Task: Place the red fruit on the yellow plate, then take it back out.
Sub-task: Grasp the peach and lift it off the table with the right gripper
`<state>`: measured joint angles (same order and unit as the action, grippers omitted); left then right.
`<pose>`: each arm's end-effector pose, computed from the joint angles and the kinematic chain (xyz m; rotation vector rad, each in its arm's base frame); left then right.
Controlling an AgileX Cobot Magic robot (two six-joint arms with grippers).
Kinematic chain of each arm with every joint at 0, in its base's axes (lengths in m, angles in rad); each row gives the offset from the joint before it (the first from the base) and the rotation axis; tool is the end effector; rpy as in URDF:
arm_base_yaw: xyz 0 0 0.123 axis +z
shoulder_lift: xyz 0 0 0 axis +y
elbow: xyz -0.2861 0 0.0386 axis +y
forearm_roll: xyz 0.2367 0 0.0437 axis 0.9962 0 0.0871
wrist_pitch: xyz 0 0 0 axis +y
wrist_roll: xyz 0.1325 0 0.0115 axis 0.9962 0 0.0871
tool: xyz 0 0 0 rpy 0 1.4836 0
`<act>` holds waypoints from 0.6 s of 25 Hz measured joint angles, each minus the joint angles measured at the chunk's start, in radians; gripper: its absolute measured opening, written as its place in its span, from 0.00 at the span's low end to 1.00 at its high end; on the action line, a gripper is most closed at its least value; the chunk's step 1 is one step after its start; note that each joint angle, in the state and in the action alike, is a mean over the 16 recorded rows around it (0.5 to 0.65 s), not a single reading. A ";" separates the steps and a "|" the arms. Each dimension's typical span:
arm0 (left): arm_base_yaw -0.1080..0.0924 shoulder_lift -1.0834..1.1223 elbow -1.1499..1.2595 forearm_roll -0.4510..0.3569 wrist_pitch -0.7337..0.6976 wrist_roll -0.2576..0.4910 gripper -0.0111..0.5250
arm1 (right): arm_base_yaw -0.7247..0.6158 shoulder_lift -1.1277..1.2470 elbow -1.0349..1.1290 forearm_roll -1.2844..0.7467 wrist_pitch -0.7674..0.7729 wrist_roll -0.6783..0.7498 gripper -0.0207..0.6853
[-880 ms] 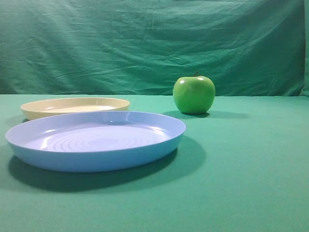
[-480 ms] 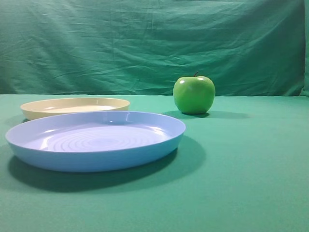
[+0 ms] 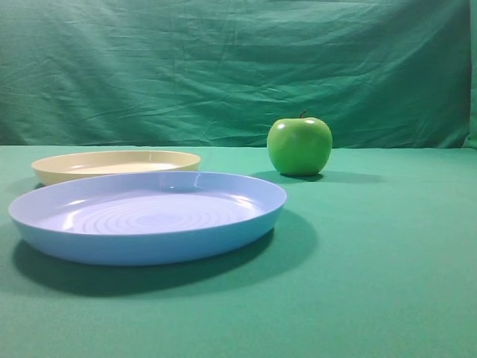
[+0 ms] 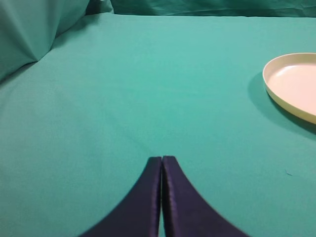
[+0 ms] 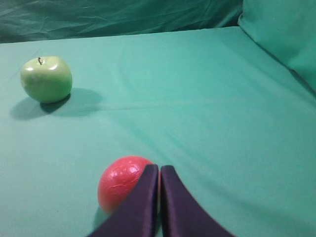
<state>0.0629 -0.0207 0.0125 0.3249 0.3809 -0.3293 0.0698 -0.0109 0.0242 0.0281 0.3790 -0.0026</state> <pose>0.0757 0.0206 0.1664 -0.1652 1.8309 0.1350 0.0773 0.0068 0.1590 -0.0506 1.8757 0.0739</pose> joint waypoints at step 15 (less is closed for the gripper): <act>0.000 0.000 0.000 0.000 0.000 0.000 0.02 | 0.000 0.024 -0.155 -0.025 0.137 -0.003 0.03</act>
<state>0.0629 -0.0207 0.0125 0.3249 0.3809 -0.3293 0.0698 0.0130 -0.1313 0.0027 0.5164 -0.0051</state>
